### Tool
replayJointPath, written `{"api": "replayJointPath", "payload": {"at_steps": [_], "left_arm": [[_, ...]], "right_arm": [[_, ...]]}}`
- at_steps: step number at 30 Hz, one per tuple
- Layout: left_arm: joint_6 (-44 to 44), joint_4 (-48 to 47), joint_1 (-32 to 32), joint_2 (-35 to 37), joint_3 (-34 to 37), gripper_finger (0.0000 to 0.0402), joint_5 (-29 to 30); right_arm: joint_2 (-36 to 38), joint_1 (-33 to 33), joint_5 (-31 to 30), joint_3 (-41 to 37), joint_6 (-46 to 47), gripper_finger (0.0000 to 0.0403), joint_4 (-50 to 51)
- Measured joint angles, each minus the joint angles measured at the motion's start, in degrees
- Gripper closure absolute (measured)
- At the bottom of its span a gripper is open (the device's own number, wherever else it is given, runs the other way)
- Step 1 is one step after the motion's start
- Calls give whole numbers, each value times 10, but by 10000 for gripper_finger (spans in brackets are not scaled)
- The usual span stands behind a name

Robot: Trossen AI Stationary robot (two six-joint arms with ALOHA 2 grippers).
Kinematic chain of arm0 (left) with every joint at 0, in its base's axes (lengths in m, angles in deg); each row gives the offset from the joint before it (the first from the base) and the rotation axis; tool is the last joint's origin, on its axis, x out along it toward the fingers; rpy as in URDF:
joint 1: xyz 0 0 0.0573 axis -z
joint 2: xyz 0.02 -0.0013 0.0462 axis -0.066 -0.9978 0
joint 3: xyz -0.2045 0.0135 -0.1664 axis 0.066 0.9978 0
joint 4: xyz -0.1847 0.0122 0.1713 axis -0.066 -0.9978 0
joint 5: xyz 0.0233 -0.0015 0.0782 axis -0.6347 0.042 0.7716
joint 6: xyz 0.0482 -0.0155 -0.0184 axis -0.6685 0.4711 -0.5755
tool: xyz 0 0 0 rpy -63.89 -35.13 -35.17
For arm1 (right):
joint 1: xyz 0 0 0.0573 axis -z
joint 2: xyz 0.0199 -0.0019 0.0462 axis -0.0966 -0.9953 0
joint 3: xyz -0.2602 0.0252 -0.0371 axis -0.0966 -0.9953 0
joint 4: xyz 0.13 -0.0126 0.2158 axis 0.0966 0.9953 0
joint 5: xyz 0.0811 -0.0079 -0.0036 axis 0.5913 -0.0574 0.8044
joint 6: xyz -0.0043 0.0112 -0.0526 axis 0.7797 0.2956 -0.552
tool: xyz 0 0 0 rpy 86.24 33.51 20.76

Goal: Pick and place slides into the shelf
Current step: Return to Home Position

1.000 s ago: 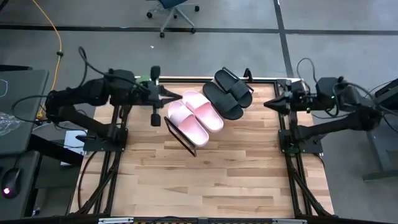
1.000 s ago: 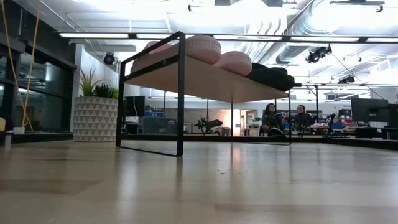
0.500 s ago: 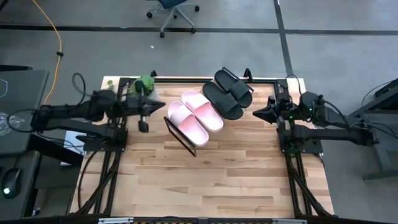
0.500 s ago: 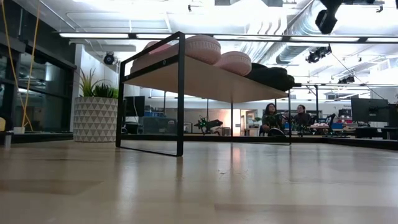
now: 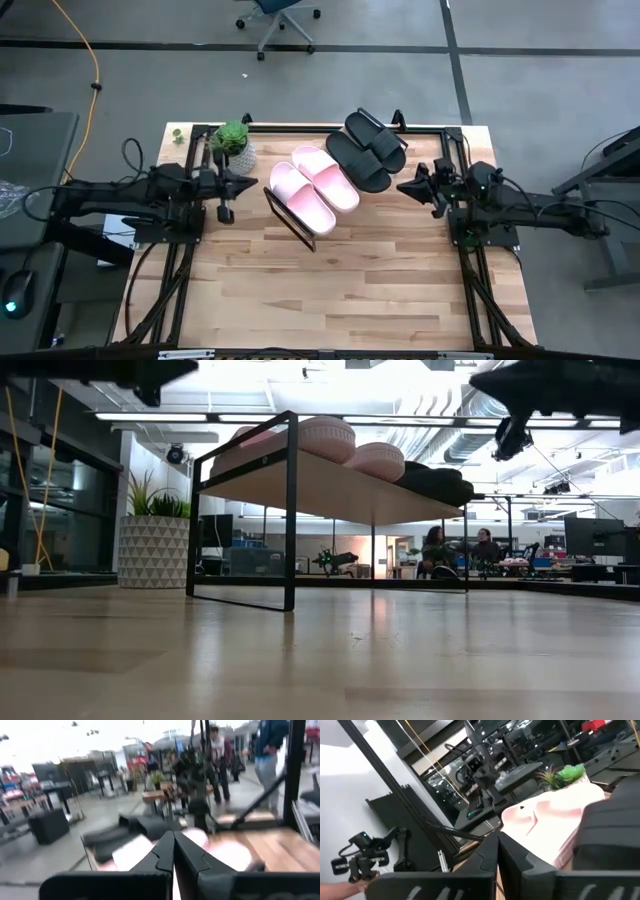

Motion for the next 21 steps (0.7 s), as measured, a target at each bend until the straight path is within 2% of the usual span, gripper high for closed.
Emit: {"api": "replayJointPath", "payload": {"at_steps": [3, 10, 21], "left_arm": [[24, -6, 0, -1, 27, 401, 7], [59, 56, 0, 0, 87, 401, -6], [74, 62, 15, 2, 137, 401, -25]], "right_arm": [[0, 0, -5, -39, 16, 403, -52], [1, 0, -10, -125, 73, 403, -233], [0, 0, -20, -159, 77, 403, -249]]}}
